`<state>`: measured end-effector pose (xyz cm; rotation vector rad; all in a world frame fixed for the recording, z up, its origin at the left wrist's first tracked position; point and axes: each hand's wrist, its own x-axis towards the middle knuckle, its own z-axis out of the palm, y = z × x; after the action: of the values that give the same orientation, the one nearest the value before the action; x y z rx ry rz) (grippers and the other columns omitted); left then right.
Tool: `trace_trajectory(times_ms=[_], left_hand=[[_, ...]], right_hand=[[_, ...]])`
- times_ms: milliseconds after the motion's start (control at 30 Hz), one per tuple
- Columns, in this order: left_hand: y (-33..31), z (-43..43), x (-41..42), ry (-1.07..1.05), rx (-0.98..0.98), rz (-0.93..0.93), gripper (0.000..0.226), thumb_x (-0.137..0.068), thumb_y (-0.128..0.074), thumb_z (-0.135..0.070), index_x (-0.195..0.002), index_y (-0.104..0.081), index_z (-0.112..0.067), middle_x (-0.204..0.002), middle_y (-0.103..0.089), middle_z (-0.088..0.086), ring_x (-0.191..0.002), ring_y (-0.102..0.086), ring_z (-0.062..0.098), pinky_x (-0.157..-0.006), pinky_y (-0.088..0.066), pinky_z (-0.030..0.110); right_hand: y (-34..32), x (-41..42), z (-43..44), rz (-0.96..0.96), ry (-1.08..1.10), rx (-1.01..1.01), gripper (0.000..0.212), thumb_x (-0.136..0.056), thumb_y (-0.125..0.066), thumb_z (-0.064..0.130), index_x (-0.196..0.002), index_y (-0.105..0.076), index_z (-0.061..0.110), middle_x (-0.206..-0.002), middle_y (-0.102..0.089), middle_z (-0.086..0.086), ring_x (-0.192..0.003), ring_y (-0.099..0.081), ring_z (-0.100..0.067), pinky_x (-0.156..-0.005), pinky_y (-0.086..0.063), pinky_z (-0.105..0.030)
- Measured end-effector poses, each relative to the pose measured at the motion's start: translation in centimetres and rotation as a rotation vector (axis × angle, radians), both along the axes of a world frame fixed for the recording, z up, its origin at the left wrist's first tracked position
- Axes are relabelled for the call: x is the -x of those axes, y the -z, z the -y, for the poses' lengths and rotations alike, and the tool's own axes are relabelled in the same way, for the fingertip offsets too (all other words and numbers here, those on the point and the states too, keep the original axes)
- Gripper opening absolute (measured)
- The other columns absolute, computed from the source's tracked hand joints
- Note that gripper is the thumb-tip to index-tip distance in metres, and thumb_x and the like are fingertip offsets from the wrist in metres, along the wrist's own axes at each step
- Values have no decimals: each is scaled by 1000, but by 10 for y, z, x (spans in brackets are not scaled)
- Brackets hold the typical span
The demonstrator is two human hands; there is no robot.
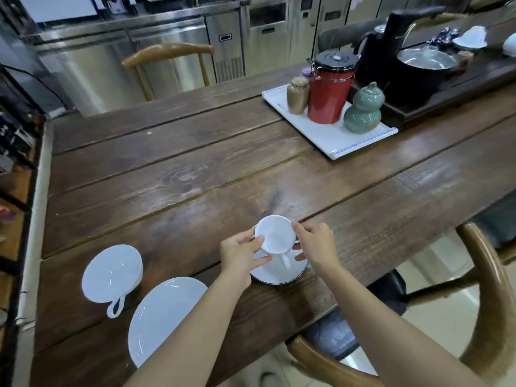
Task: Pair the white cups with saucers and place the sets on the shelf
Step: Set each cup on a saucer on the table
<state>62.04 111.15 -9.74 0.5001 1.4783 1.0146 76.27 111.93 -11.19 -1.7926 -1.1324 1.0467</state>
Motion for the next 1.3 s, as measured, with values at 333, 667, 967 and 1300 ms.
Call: trace_trajectory(times_ms=[333, 667, 967, 1300], left_hand=[[10, 9, 0, 15, 32, -55, 33, -81, -68, -3, -114, -63, -4, -91, -61, 0, -82, -61, 18, -63, -61, 35], [-7, 8, 33, 183, -97, -337, 14, -86, -59, -29, -89, -67, -19, -96, -66, -1, -91, -60, 17, -87, -53, 42], [-21, 34, 142, -178, -290, -918, 23, -89, -53, -21, -66, -56, -18, -66, -59, 2, -69, -55, 24, -58, -39, 30], [8, 75, 246, -267, 47, -627, 66, -94, -45, -37, -149, -11, -24, -159, -17, 3, -144, -16, 28, -113, -19, 47]], right_hand=[[13, -1, 5, 41, -31, 29, 36, -90, -53, 21, -80, -67, -10, -82, -69, -28, -63, -68, -26, -34, -48, -23], [-18, 16, -5, 424, 41, -102, 33, -93, -43, 35, -80, -62, 12, -67, -55, 2, -69, -50, -23, -58, -32, -32], [-20, 122, -6, 226, -345, -266, 25, -94, -47, 29, -94, -63, 10, -84, -65, -5, -79, -57, -24, -70, -44, -36], [-4, 240, 15, -155, -718, 226, 76, -87, -47, 58, -149, -18, 25, -157, -21, 0, -141, -26, -23, -112, -25, -43]])
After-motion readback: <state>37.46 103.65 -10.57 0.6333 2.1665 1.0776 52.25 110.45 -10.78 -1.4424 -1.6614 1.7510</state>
